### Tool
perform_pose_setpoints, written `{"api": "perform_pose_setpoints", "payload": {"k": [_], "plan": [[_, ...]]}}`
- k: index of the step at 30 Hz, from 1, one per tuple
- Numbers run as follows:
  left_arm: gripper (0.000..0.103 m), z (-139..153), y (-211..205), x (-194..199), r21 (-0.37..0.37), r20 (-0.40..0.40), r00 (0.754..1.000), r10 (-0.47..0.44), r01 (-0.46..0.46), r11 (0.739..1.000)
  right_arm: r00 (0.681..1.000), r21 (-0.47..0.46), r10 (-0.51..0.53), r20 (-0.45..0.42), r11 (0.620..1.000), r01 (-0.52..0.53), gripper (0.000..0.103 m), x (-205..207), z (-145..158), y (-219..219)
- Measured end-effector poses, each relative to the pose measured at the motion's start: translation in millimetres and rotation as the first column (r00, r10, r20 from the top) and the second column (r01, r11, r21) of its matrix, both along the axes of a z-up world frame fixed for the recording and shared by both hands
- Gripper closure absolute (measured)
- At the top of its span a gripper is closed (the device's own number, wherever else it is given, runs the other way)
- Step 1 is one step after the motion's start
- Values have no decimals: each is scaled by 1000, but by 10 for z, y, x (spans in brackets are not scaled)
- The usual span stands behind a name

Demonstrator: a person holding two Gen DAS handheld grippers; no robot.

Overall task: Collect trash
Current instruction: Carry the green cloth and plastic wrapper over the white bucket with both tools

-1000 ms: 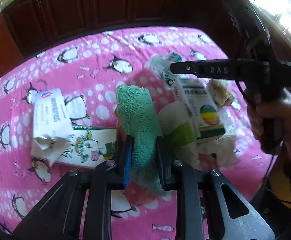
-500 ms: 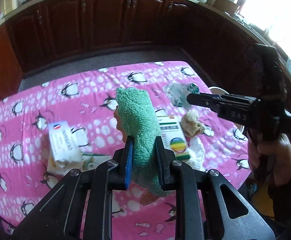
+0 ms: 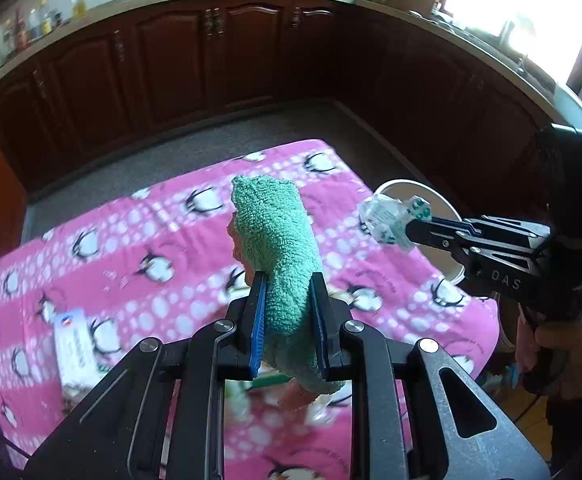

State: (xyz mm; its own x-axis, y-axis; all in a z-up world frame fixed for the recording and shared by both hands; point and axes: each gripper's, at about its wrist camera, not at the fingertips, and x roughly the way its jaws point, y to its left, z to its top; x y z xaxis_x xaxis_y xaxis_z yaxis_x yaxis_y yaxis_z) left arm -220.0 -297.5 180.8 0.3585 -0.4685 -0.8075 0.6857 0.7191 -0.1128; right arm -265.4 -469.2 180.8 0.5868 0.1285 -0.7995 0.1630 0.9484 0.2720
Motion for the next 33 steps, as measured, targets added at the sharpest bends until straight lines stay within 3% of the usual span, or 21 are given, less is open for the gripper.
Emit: {"api": "perform_pose_setpoints", "payload": {"k": [10,20,33], "plan": [[85,-9,-846,-107,-13,1,994,-113,113,994,979,-51,-201,-37,979,199,92,-513,-70,-856],[85,-299,-1692,-177,-52,-82,976,-203,200,978,926,-80,-355,-126,934,347,92,-877,-413,-1509],[85,-839,-2231,-124,-56,-156,973,-171,164,985,880,-92,-417,-228,909,407,92,-974,-866,-1786]]}}
